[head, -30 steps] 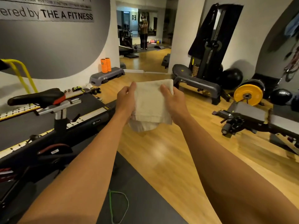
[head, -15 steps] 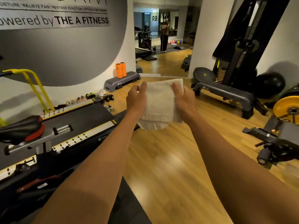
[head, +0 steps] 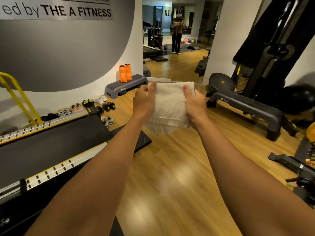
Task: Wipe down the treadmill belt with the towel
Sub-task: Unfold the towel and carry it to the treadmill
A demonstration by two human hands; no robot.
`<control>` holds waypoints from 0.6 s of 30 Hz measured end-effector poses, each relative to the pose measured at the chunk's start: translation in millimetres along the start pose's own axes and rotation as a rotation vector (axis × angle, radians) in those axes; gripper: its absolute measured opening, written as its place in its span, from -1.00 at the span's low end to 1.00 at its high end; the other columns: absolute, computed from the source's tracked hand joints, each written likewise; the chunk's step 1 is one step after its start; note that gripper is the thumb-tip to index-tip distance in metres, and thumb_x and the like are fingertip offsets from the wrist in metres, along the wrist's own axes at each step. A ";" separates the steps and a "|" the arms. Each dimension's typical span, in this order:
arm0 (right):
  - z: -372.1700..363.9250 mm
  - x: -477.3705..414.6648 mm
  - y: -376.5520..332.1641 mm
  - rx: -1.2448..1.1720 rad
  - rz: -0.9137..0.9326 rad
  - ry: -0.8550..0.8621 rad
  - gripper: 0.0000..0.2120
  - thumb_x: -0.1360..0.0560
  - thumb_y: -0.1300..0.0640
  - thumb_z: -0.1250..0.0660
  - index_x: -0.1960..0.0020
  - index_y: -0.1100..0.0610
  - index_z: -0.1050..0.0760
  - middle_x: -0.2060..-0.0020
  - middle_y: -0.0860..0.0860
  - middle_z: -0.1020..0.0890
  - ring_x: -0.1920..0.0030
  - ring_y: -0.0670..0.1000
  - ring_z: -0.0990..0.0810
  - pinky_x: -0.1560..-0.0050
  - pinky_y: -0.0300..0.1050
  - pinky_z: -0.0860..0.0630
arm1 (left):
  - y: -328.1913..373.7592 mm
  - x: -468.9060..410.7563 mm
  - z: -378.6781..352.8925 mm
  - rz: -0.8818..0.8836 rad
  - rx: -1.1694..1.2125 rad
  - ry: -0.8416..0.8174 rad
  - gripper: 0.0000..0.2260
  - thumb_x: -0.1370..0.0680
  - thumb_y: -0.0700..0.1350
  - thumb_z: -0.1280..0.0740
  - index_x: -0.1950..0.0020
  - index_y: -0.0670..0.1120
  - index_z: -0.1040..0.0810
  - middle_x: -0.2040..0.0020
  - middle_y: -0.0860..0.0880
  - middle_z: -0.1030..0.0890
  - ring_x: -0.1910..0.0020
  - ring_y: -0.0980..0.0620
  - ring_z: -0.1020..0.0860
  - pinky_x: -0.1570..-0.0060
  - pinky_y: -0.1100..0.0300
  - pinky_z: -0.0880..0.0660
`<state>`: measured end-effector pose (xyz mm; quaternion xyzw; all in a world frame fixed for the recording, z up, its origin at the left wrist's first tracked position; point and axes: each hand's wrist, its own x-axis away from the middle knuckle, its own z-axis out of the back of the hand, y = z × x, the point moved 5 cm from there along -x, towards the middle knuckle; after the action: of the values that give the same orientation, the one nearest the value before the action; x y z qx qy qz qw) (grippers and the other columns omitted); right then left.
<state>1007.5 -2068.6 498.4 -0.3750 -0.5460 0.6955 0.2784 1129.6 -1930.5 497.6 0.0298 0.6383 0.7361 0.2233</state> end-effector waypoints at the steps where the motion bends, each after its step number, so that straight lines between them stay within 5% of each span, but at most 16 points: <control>1: -5.5 -22.4 6.4 -0.004 0.003 0.001 -0.64 -0.52 -0.23 -0.24 0.10 0.06 -0.57 0.15 0.03 -0.68 0.12 0.09 -0.66 0.07 0.24 -0.59 | -6.2 -20.2 -9.4 0.011 -0.002 0.002 -0.60 -0.61 0.21 -0.14 -0.08 -0.09 -0.54 0.06 -0.01 -0.59 0.03 -0.03 -0.57 -0.01 -0.05 -0.52; 7: -40.3 -154.7 41.6 -0.029 0.045 -0.085 -0.67 -0.58 -0.14 -0.23 0.15 0.10 -0.55 0.26 -0.01 -0.62 0.25 -0.01 -0.58 0.25 -0.07 -0.47 | -37.1 -135.1 -61.9 -0.003 -0.032 0.048 -0.53 -0.61 0.21 -0.14 -0.05 -0.20 -0.51 0.09 -0.11 -0.57 0.09 -0.08 -0.56 0.12 0.01 -0.47; 14: -93.1 -308.3 54.1 -0.059 0.059 -0.213 -0.67 -0.59 -0.10 -0.23 0.17 0.13 -0.52 0.31 -0.02 -0.58 0.32 -0.05 -0.52 0.30 -0.17 -0.43 | -46.1 -267.0 -101.0 0.011 -0.049 0.151 -0.63 -0.62 0.18 -0.15 0.06 -0.13 -0.46 0.19 -0.01 -0.50 0.19 0.02 -0.49 0.14 0.05 -0.43; 18: -142.2 -380.6 71.3 -0.095 0.056 -0.292 -0.69 -0.60 -0.09 -0.22 0.19 0.08 -0.51 0.33 -0.05 -0.58 0.35 -0.09 -0.54 0.35 -0.20 -0.44 | -70.1 -341.2 -105.8 0.025 -0.044 0.196 -0.61 -0.61 0.19 -0.15 -0.08 -0.13 -0.51 0.08 -0.01 -0.59 0.06 0.00 -0.59 0.00 -0.02 -0.54</control>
<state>1341.1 -2311.2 494.7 -0.2976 -0.6021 0.7237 0.1584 1421.7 -2147.6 493.6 -0.0390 0.6403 0.7521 0.1512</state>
